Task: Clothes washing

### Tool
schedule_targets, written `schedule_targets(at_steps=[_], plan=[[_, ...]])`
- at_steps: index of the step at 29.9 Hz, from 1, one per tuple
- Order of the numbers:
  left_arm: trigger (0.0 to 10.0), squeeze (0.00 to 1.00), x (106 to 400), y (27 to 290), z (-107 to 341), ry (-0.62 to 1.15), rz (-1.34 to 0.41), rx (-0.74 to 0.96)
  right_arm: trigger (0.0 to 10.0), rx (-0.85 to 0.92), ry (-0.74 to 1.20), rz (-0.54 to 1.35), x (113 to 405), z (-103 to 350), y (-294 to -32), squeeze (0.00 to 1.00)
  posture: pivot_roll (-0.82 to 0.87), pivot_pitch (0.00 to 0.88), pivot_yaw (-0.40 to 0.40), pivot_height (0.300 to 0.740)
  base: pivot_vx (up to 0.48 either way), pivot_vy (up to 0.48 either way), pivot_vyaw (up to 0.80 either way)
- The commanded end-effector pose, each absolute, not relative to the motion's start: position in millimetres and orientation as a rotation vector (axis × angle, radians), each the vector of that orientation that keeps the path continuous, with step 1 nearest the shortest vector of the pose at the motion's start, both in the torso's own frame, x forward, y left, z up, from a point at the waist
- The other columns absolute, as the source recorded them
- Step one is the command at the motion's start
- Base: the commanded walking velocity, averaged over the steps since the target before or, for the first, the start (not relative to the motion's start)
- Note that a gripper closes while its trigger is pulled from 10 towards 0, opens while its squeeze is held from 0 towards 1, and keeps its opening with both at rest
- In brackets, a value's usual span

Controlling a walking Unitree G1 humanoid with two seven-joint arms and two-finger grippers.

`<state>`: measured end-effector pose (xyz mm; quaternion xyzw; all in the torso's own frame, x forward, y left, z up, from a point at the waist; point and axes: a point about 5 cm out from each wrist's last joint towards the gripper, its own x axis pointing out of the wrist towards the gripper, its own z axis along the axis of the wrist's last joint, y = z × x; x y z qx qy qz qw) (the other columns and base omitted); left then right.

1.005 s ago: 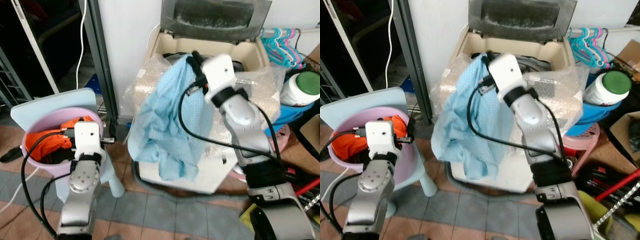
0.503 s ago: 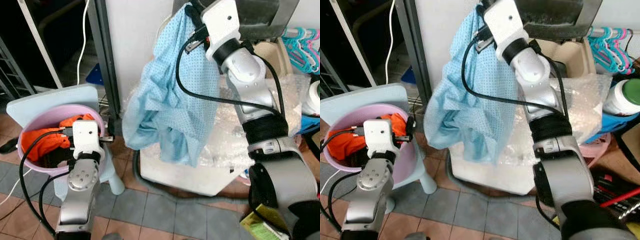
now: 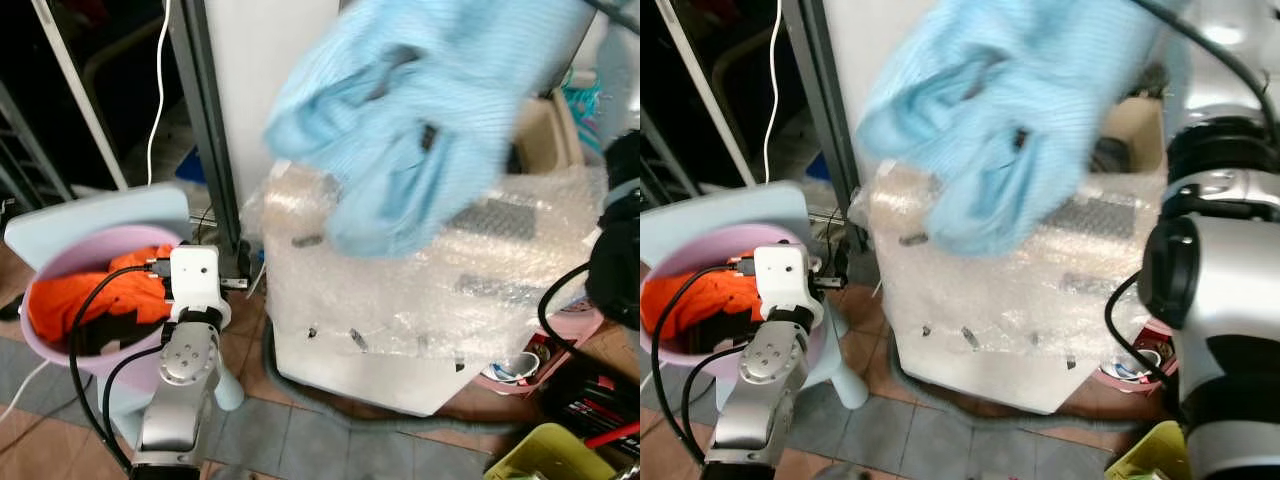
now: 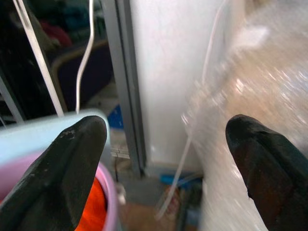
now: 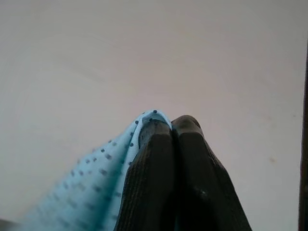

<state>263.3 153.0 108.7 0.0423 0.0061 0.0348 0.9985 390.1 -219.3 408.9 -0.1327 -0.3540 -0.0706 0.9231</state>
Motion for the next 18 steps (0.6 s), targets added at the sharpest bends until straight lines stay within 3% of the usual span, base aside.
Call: schedule_targets(at_steps=[1, 5, 7, 14, 15, 18], plan=[[10.0, 0.0, 262.8, 156.4, 108.9, 0.012, 0.091, 0.092, 10.0, -0.282, -0.707, -0.099, 395.5, 401.7, -206.4, 0.0, -0.03, 0.0, -0.045, 0.74, 0.292, 0.0, 0.0], [10.0, 0.0, 262.7, 156.3, 108.5, 0.014, 0.09, 0.091, 10.0, -0.319, -0.602, -0.014, 405.0, 368.3, -196.8, 0.0, -0.03, 0.0, -0.043, 0.74, 0.278, 0.0, 0.0], [10.0, 0.0, 263.7, 155.1, 107.8, 0.02, 0.089, 0.092, 10.0, -0.371, -0.459, 0.15, 411.9, 317.2, -177.8, 0.0, -0.03, 0.0, -0.039, 0.74, 0.0, 0.0, 0.0], [10.0, 0.0, 265.1, 153.6, 108.3, 0.021, 0.078, 0.087, 10.0, -0.417, -0.313, 0.421, 404.7, 258.7, -155.2, 0.0, -0.03, 0.0, -0.035, 0.74, 0.0, 0.0, 0.0], [10.0, 0.0, 265.3, 153.6, 108.3, 0.022, 0.077, 0.089, 10.0, -0.42, -0.295, 0.469, 401.5, 251.2, -153.7, 1.0, -0.04, 0.0, -0.034, 0.74, 0.0, 0.0, 0.0], [10.0, 0.0, 265.8, 153.7, 108.2, 0.025, 0.077, 0.092, 10.0, -0.443, -0.28, 0.529, 393.5, 240.6, -156.9, 1.0, -0.04, 0.0, -0.033, 0.74, 0.0, 0.0, 0.0]])
